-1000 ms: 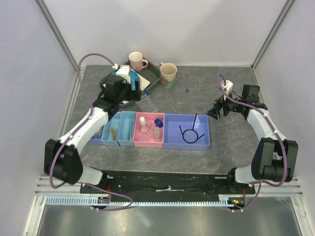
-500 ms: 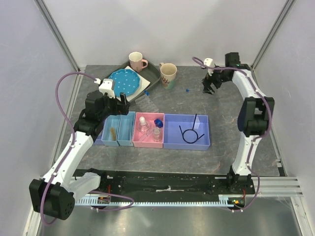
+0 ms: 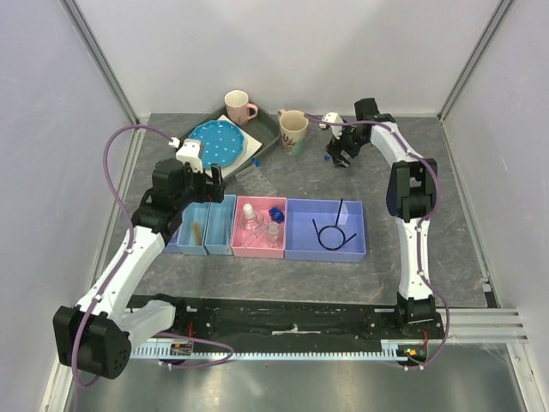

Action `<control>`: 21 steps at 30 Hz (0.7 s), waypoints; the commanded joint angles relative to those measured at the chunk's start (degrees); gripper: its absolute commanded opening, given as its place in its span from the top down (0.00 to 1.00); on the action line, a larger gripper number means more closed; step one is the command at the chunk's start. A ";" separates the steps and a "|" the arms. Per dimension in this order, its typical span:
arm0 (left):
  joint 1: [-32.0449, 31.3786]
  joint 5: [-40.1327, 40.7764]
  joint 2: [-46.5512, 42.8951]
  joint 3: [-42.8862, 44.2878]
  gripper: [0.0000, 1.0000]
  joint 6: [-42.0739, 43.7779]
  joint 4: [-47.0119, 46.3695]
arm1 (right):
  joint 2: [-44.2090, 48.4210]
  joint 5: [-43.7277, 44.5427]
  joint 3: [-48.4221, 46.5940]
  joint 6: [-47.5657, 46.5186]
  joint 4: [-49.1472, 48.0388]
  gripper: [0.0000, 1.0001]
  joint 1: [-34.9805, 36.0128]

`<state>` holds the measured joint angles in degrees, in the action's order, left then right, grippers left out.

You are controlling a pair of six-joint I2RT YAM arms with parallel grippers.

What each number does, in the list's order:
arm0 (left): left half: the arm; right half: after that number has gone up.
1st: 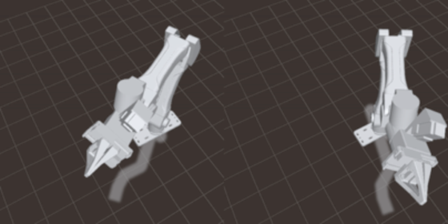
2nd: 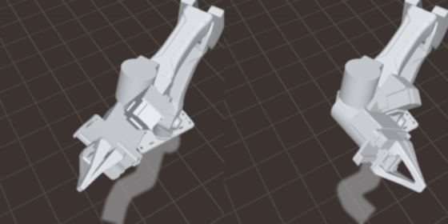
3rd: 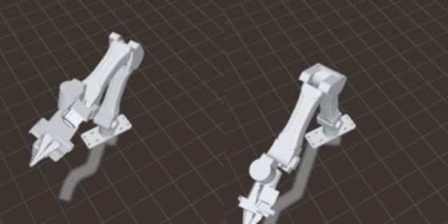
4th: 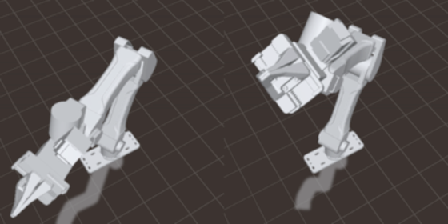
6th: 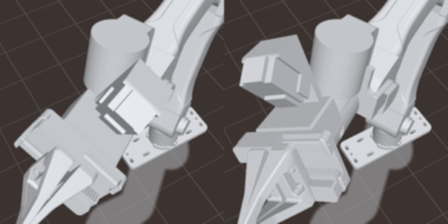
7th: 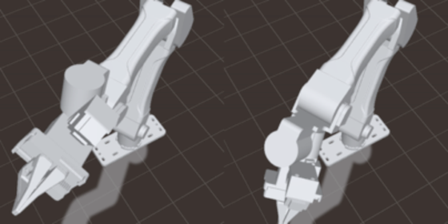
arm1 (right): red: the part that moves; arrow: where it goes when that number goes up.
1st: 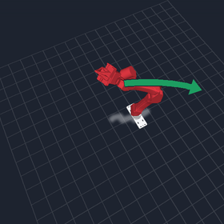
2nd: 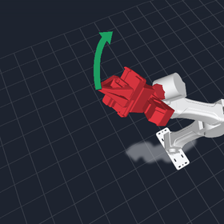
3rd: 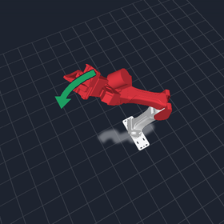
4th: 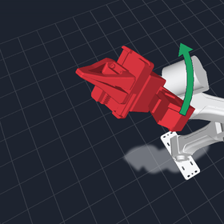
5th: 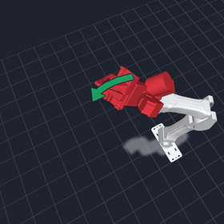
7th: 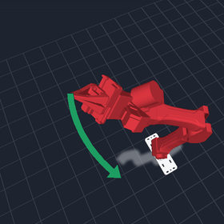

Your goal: Organize the chemistry lab equipment

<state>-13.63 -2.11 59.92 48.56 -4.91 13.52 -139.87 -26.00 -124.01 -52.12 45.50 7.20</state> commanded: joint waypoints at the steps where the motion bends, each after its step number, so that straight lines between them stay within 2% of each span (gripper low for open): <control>1: 0.00 1.14 1.07 -0.04 0.03 2.80 -0.60 | -3.38 1.39 -4.22 4.30 -2.86 0.07 -0.70; 6: 0.00 1.32 1.87 0.05 0.04 2.97 -0.51 | -5.58 0.42 -5.63 6.32 -2.96 0.12 -0.87; 10: 0.01 0.18 1.96 0.14 0.04 2.71 -0.60 | -5.85 -0.72 -4.67 6.85 -1.99 0.25 -0.96; 11: 0.00 -0.26 1.87 0.22 0.04 2.19 -0.51 | -5.76 -1.76 -4.23 6.94 -1.55 0.33 -1.22; 13: 0.00 -2.62 1.60 0.05 0.04 1.83 -0.77 | -5.24 -2.74 -3.53 7.29 -0.33 0.41 -1.40; 14: 0.00 -3.51 1.34 -0.13 0.04 1.66 -1.30 | -5.06 -3.35 -2.48 7.38 -0.06 0.50 -1.49; 15: 0.00 -4.21 1.16 -0.13 0.04 1.57 -1.48 | -4.28 -3.53 -1.86 7.73 0.12 0.54 -1.66; 16: 0.09 -5.44 0.82 -0.30 0.04 1.39 -1.74 | -3.75 -3.71 -0.20 8.08 0.47 0.62 -1.75; 21: 0.01 -8.87 -1.03 -1.44 0.04 0.16 -4.11 | 0.55 -3.53 6.66 10.80 -0.31 0.77 -1.84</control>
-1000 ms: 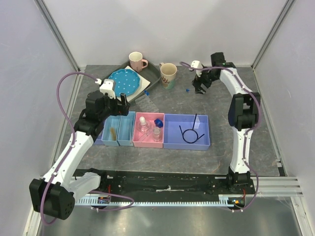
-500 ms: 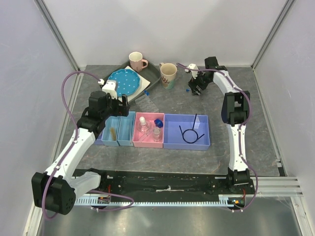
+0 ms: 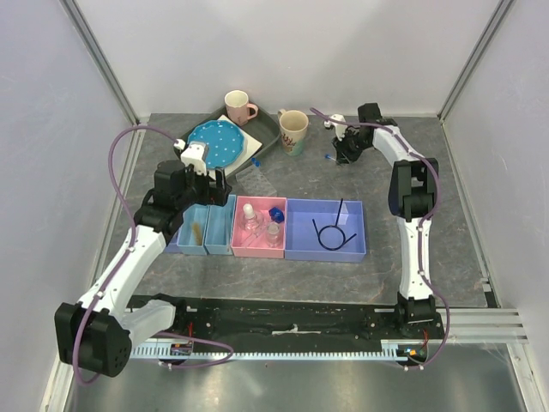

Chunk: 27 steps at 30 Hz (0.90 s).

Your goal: Organize the chemistry lab equipment

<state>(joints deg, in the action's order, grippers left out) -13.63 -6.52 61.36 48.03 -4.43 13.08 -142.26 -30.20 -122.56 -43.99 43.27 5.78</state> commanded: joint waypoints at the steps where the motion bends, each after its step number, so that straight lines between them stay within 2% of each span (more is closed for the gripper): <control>1: 0.00 -5.68 -2.74 -1.10 0.04 -0.67 -4.03 | 3.82 1.19 7.93 4.07 1.13 0.81 -0.33; 4: 0.09 -9.54 -3.35 -1.97 0.03 -3.74 -6.74 | 8.03 1.20 14.77 10.13 -3.25 0.85 -0.86; 9: 1.06 -19.82 -5.20 -3.99 0.03 -19.89 -12.54 | 18.82 -5.13 25.34 20.76 -11.87 0.87 -3.31; 12: 1.06 -25.96 -6.34 -7.58 0.03 -32.72 -21.67 | 24.38 -10.13 30.44 24.98 -15.04 0.87 -4.90; 13: 1.15 -27.30 -6.17 -8.64 0.03 -39.97 -27.52 | 25.61 -13.02 32.54 25.96 -15.66 0.87 -5.60; 17: 0.10 -32.23 -3.28 -13.22 0.06 -55.05 -41.01 | 33.07 -18.39 38.18 31.32 -20.58 0.87 -5.52; 22: -7.35 -29.61 0.07 -11.48 0.08 -56.22 -43.67 | 39.32 -27.36 45.82 43.33 -30.59 0.87 -7.63; 27: -13.26 -23.63 5.25 -6.11 0.08 -54.91 -42.79 | 48.64 -35.53 56.35 58.38 -47.63 0.87 -7.45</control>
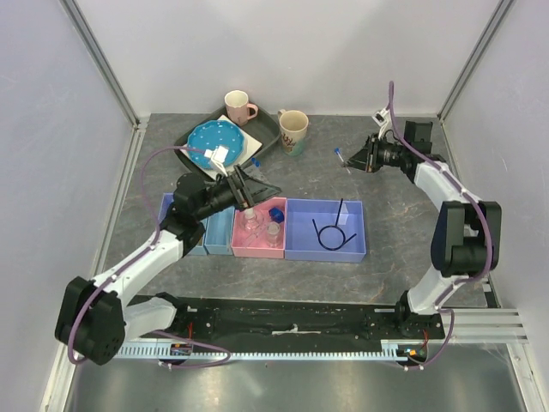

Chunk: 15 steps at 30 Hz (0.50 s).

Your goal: Organize the chemistry lab equipment

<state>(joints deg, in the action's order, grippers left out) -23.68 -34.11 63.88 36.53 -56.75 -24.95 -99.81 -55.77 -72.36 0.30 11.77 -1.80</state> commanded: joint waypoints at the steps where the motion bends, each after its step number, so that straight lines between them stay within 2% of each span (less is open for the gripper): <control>1: -4.95 5.18 3.53 6.35 0.09 -2.31 -4.41 | 8.73 -10.76 7.74 19.69 -18.95 0.87 0.31; 2: -5.84 7.80 4.58 8.18 0.09 -2.05 -3.80 | 9.89 -11.64 10.72 21.74 -23.59 0.87 0.66; 4: -8.38 10.28 7.65 9.95 0.11 -1.35 -3.70 | 13.04 -13.22 12.93 24.74 -26.35 0.87 1.19; 8: -11.73 14.50 13.81 16.70 0.16 -0.38 -2.21 | 17.01 -14.37 16.36 25.46 -27.06 0.86 3.47; 15: -16.48 21.27 22.07 26.83 0.28 4.71 5.95 | 22.11 -14.19 21.20 26.25 -31.54 0.85 4.70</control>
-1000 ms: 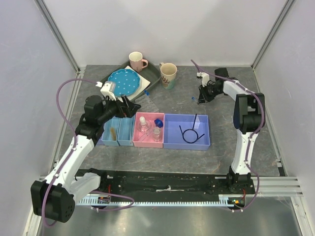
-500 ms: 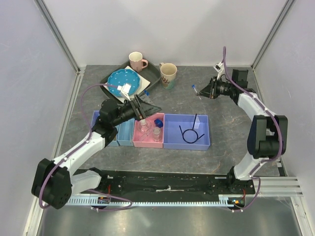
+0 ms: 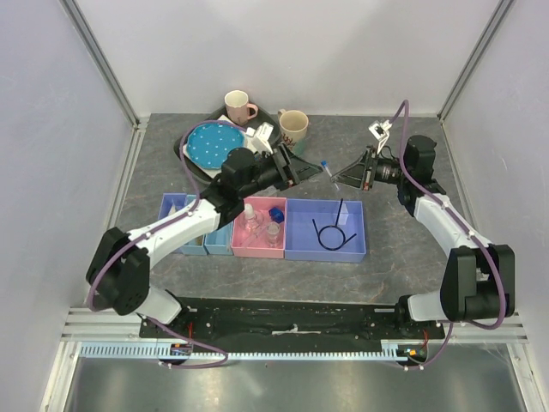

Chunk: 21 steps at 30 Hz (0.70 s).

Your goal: Organize the chemistry lab equipment

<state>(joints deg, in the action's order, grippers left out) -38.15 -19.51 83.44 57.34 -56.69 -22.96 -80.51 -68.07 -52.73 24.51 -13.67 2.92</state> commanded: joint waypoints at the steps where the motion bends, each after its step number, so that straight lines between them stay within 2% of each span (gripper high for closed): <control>1: -2.36 7.55 3.13 6.90 0.31 5.26 5.98 | 3.34 -2.06 1.93 2.12 -6.36 0.85 0.07; 8: -4.83 12.65 7.70 14.72 0.41 10.63 14.78 | 4.05 -3.12 3.60 1.50 -7.69 0.85 0.25; 10: -5.18 12.91 8.32 15.60 0.50 11.59 15.22 | 4.05 -3.55 3.86 1.24 -7.77 0.85 0.25; 14: -5.71 13.27 9.37 17.71 0.60 13.35 18.73 | 4.05 -4.00 4.30 0.28 -7.51 0.85 0.25; 21: -5.97 11.25 10.25 19.73 0.63 15.55 21.55 | 3.52 -5.14 4.04 -2.63 -4.79 0.85 0.33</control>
<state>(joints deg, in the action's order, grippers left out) -44.01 -8.60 92.53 73.82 -45.32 -3.88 -77.95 -70.35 -48.53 24.53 -17.91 3.01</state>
